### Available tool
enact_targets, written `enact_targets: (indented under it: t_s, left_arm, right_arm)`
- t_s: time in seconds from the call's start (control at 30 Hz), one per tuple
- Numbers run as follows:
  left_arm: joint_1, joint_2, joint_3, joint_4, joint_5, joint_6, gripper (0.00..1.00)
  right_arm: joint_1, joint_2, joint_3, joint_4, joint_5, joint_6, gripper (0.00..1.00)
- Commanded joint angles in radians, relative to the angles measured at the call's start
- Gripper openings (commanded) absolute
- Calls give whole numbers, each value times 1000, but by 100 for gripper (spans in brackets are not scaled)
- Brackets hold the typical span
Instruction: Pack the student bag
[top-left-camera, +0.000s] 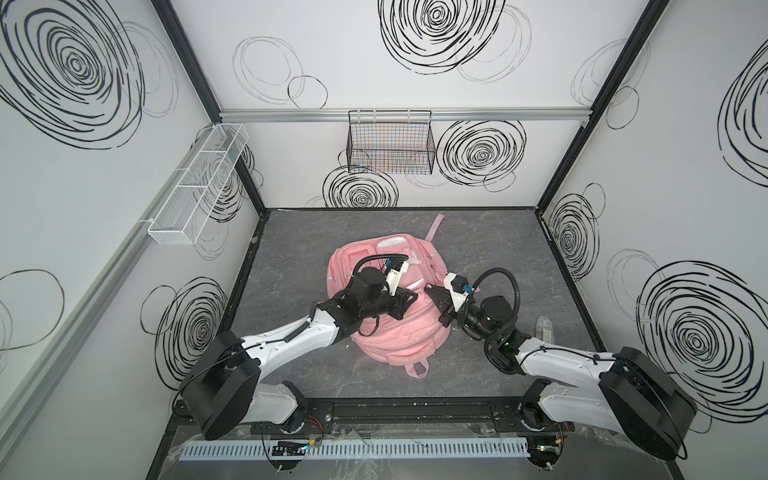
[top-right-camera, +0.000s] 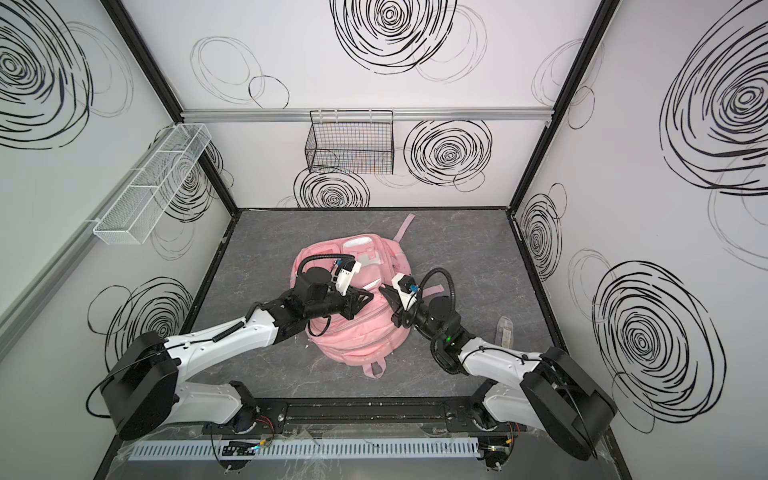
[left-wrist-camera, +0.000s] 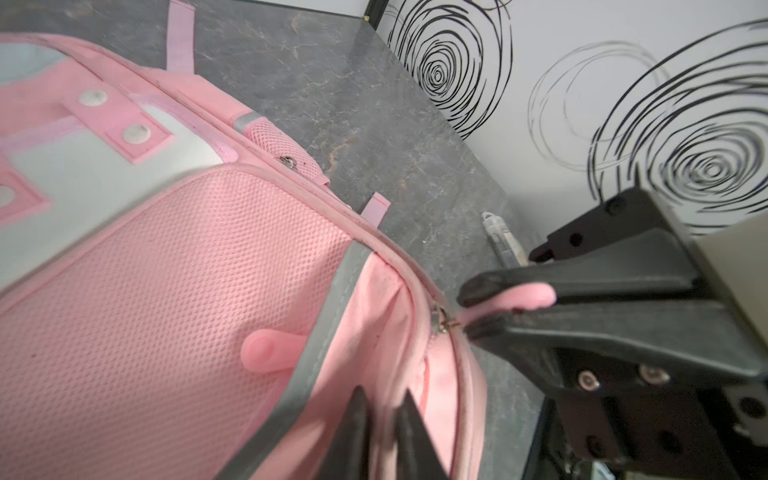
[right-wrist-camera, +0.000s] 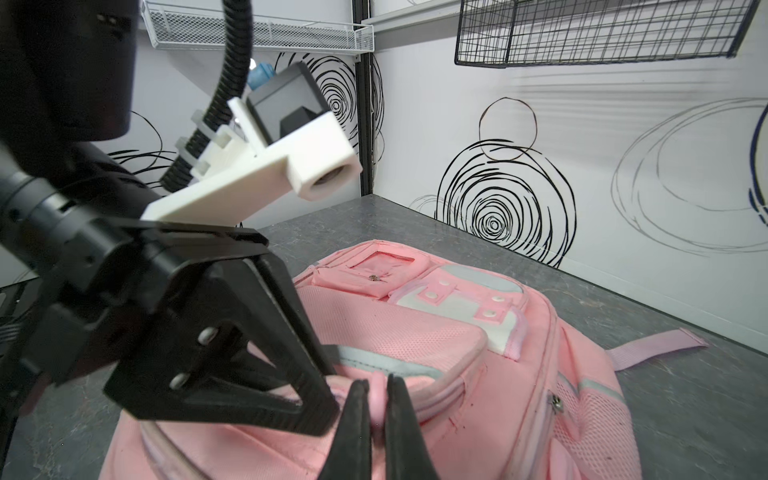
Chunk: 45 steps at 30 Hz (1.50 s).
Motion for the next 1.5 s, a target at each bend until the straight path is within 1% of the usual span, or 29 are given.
enact_targets:
  t_s: [0.0,0.07,0.13,0.2,0.27,0.33,0.43,0.47,0.5,0.57,0.6,0.63,0.77,0.83,0.93,1.03,1.17,1.3,1.47]
  left_arm:
    - [147,-25,63,20,-9,-107,64]
    - [218,-54,61,-85,-51,-94,77]
    - [294,-70,56,-172,-98,-69,77]
    - [362,-69,49,-219,-153,-46,77]
    - [379,-40,74,-255,-203,-13,74]
    - [359,-1,123,-263,-142,66,75]
    - [297,45,205,-247,-2,238,76]
    - [285,63,226,-225,64,280,76]
    - [280,86,249,-200,158,317,76]
    - [274,151,307,-176,323,355,76]
    - [269,196,349,-195,376,373,78]
    - [262,236,395,-237,407,407,77]
    - [200,393,576,-482,425,588,77]
    - [178,423,609,-527,470,615,77]
    - [169,407,580,-506,523,620,75]
    - [175,376,541,-508,531,621,73]
    - [195,334,486,-513,585,622,65]
    - [212,299,411,-490,626,617,60]
    - [199,298,390,-541,658,672,57]
  right_arm:
    - [-35,-47,-6,100,-118,15,0]
    - [-76,-44,2,89,-199,4,0]
    - [-106,-32,15,73,-260,-14,0]
    - [-126,-13,36,44,-306,-45,0]
    - [-143,12,48,36,-359,-64,0]
    - [-160,40,62,37,-418,-77,0]
    - [-182,68,87,12,-488,-97,0]
    - [-189,72,94,7,-513,-103,0]
    - [-193,73,96,7,-531,-110,0]
    - [-192,70,95,16,-552,-124,0]
    - [-194,70,95,19,-558,-127,0]
    - [-195,70,96,21,-568,-131,0]
    - [-195,68,104,15,-602,-145,0]
    - [-197,68,106,10,-607,-153,0]
    - [-205,67,109,-2,-615,-160,0]
    - [-211,70,109,-1,-617,-159,0]
    - [-220,81,109,-1,-624,-163,0]
    - [-229,89,110,-3,-630,-163,0]
    - [-235,82,115,-17,-630,-167,0]
